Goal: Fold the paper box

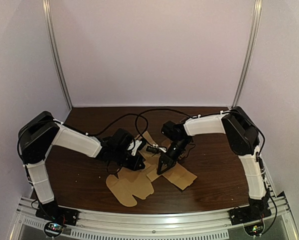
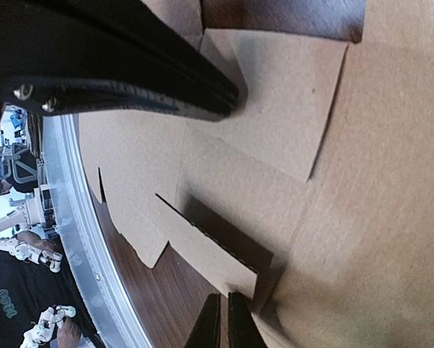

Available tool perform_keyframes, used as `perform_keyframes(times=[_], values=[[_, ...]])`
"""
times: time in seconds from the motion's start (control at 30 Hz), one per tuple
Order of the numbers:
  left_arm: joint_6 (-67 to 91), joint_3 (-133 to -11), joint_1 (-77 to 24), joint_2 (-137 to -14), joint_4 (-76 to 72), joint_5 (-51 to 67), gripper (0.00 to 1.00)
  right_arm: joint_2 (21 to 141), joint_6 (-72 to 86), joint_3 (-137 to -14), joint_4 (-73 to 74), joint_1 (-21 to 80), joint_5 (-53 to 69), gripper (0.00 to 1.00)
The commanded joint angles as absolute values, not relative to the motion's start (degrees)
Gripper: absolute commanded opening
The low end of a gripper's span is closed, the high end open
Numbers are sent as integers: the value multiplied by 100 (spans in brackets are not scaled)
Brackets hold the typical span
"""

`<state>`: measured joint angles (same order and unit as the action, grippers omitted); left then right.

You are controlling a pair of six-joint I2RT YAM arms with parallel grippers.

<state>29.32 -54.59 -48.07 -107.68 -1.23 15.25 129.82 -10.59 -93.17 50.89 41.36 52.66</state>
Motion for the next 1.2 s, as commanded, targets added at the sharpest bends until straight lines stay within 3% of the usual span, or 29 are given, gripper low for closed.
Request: perform_keyframes(times=[0.0,0.2,0.47,0.83,1.17], values=[[3023,-5194,-4830,-11079,428,1195,0,12611,-1133,-9098,5213,4091,4939,6],[3031,-5211,-4833,-11057,500,1161,0,12014,-1212,-8822,5007,3807,4966,6],[3095,-5234,-4833,-11056,477,1198,0,10934,-1271,-7579,3873,3684,5262,6],[3268,-5359,-4824,-11136,399,1478,0,10593,-1805,-6772,2706,4006,5216,4],[3337,-5597,-4825,-11277,612,1632,0,10737,-2412,-7135,2780,4782,4444,2]])
